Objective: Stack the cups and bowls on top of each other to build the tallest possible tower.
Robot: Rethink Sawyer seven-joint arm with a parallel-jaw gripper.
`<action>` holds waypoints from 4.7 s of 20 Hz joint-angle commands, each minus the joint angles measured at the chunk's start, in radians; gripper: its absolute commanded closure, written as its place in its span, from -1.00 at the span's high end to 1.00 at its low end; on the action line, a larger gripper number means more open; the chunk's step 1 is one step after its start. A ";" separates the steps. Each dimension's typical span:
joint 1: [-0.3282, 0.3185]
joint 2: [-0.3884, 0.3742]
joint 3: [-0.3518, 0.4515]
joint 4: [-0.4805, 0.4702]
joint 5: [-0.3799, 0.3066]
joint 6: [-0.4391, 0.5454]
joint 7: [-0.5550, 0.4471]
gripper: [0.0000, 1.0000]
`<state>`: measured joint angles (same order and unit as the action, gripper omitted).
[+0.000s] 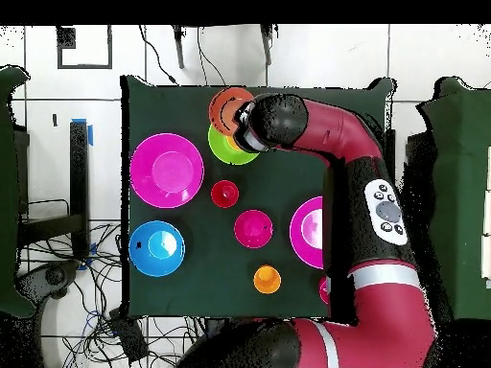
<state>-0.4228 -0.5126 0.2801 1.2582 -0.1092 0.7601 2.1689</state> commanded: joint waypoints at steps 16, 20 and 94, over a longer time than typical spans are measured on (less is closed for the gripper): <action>-0.008 0.010 0.042 0.095 -0.061 0.049 -0.118 -1.00; -0.010 0.023 0.043 0.073 -0.064 0.058 -0.124 -1.00; -0.038 0.066 0.041 -0.141 -0.138 0.131 -0.185 1.00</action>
<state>-0.4528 -0.5135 0.2803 1.2616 -0.1753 0.7635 2.1689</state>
